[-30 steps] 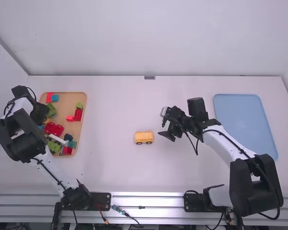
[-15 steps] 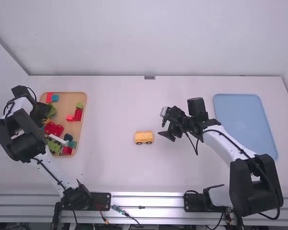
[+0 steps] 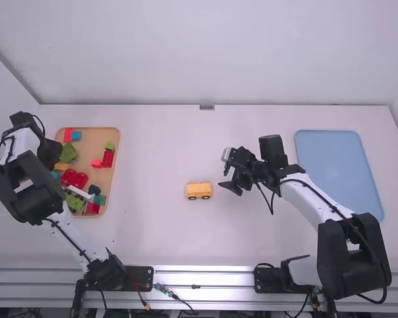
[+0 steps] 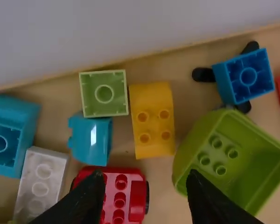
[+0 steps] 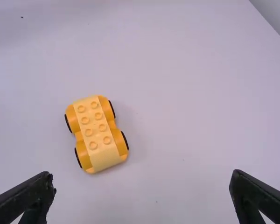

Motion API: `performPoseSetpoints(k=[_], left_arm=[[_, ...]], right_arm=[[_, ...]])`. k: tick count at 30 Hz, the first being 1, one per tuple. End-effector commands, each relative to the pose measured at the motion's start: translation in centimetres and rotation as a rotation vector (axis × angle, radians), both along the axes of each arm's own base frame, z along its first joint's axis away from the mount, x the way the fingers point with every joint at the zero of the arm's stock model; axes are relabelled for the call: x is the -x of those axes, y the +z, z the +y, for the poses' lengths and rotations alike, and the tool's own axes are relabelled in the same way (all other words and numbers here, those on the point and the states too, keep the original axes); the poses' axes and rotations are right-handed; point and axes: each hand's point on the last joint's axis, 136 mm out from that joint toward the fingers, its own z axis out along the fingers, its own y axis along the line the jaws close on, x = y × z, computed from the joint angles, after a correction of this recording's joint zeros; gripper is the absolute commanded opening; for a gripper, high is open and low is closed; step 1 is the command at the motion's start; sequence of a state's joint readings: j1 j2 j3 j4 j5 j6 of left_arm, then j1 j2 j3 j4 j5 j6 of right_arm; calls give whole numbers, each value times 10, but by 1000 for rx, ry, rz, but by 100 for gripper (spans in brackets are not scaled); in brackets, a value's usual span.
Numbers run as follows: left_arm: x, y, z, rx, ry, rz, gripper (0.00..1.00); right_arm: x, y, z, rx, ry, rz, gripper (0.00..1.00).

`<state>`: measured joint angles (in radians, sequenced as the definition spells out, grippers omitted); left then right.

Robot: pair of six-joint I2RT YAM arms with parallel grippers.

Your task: Assemble lego blocks to make yellow taxi

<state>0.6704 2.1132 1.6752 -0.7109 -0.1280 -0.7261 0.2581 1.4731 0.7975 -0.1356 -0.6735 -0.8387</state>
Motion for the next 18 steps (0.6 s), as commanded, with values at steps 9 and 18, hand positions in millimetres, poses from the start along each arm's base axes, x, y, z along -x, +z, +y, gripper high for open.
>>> performPoseSetpoints(k=[9,18], left_arm=[[6,-33,1,-30,15,13,51],[-17,-30,-2,-16,-76,-81,50]], right_arm=[[-1,9,1,-6,-1,-20,99],[0,8,1,-4,-1,-13,99]])
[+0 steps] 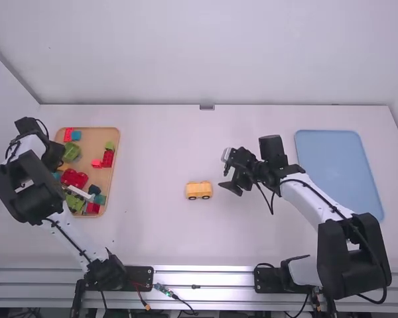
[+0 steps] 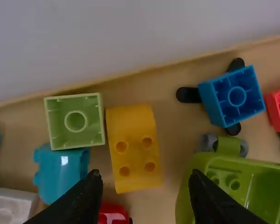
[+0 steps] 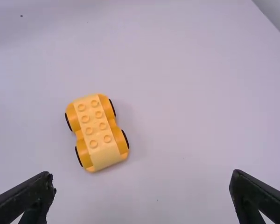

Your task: Assemble lego blocks to make yellow taxi

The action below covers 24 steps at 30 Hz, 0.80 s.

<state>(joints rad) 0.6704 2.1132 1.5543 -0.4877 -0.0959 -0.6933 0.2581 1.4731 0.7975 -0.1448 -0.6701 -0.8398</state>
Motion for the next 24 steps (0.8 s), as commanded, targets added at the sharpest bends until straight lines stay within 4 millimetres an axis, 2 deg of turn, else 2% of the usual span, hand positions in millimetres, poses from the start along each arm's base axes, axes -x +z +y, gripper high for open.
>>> performPoseSetpoints(k=[1,12,18,24], left_arm=[[-1,-10,-8,33,-37,9,50],[4,-15,-11,44,-24,25,50],[4,-28,-11,30,-19,2,53],[4,-29,-10,25,-17,-2,57]], right_arm=[[0,9,1,-8,0,-17,99],[2,8,1,-6,4,-11,99],[2,8,1,-6,2,-6,99],[2,8,1,-6,2,-6,99]])
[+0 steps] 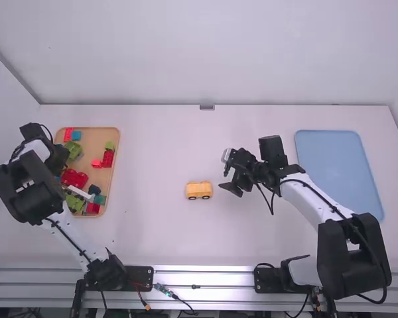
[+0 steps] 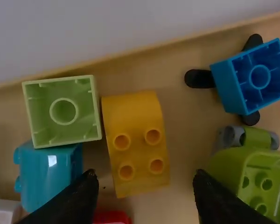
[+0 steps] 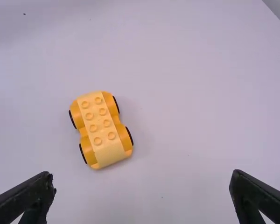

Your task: Assemble lego blocks to make yellow taxi

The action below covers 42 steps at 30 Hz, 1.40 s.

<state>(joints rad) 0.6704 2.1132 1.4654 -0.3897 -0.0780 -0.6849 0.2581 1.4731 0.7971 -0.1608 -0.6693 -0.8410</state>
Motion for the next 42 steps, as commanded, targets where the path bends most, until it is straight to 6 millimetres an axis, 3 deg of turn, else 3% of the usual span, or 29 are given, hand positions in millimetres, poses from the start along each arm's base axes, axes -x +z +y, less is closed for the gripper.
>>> performPoseSetpoints(k=[1,12,23,32,42], left_arm=[[1,-9,-4,19,-2,12,58],[7,-11,-3,20,36,35,61],[8,2,3,7,39,65,66],[7,-15,3,59,40,129,64],[3,-14,10,43,55,137,61]], right_arm=[[-1,10,2,-11,1,-21,99],[0,10,2,-11,2,-20,99],[1,9,2,-9,1,-13,99],[1,9,2,-9,2,-13,99],[1,9,2,-9,2,-13,99]])
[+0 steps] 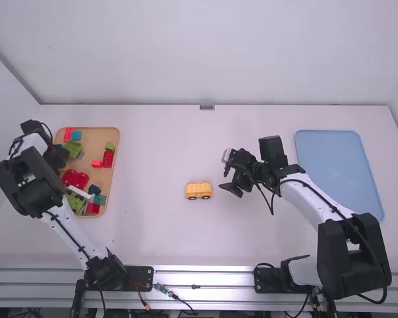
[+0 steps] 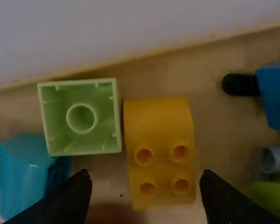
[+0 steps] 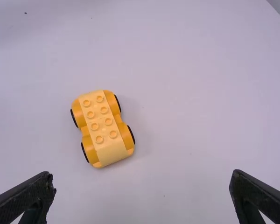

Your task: Assemble lego blocks to make yellow taxi

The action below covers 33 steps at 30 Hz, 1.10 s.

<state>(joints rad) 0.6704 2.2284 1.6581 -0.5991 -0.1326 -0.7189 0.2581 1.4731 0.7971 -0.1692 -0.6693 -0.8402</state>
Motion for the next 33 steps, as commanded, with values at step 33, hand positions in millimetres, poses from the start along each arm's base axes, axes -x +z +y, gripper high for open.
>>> performPoseSetpoints(k=[33], left_arm=[[-1,-20,-4,8,-26,0,55]], right_arm=[[2,8,1,-5,4,-7,99]])
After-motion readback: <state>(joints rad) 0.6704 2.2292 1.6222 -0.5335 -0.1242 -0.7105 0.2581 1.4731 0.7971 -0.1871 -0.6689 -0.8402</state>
